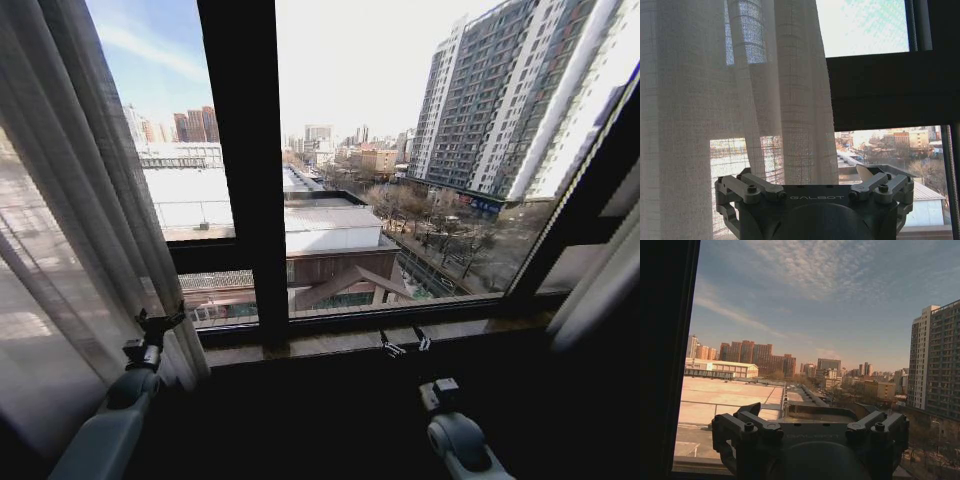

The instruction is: Open the curtains by pulling them apart, changing their state from closed to fully open.

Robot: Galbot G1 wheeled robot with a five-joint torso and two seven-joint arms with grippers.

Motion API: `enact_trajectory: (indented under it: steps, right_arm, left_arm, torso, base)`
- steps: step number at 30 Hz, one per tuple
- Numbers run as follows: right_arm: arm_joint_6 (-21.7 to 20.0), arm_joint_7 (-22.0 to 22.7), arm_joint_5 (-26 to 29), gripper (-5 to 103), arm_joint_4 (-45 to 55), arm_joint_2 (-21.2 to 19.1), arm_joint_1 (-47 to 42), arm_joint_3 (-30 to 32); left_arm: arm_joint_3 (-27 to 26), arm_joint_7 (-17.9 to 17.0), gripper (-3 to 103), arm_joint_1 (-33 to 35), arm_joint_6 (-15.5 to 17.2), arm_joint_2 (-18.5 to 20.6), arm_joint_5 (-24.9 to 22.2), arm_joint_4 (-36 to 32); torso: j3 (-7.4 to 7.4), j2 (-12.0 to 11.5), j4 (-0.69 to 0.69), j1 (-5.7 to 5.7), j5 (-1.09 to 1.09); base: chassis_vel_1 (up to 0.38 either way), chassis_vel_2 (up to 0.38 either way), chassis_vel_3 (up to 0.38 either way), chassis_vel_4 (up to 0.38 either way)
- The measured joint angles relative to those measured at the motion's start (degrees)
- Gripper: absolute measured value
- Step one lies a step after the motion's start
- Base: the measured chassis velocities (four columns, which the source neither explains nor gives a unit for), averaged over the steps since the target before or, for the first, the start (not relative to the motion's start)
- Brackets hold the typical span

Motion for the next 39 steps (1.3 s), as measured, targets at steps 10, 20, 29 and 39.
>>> enact_trajectory:
  steps: [10,20,29,39]
  right_arm:
    - [0.0,0.0,0.0,100,0.0,0.0,0.0,0.0]
    - [0.0,0.0,0.0,100,0.0,0.0,0.0,0.0]
    - [0.0,0.0,0.0,100,0.0,0.0,0.0,0.0]
    - [0.0,0.0,0.0,100,0.0,0.0,0.0,0.0]
  left_arm:
    - [-0.57,-0.51,100,1.09,-1.28,-1.48,2.66,0.96]
    - [-0.9,-0.64,100,1.22,-1.7,-1.86,3.43,1.22]
    - [-0.8,-0.67,100,1.56,-2.05,-2.48,3.75,1.0]
    - [-1.14,-0.66,100,1.85,-2.44,-2.13,3.58,1.15]
  torso:
    - [-0.01,0.0,0.01,0.0,0.0]
    - [-0.01,0.0,0.01,-0.01,0.01]
    - [-0.01,0.0,0.01,-0.02,0.01]
    - [0.0,0.0,0.01,-0.01,0.0]
  base:
    - [0.0,0.0,0.0,0.0]
    - [0.0,0.0,0.0,0.0]
    - [0.0,0.0,0.0,0.0]
    - [-0.004,0.009,0.003,-0.008]
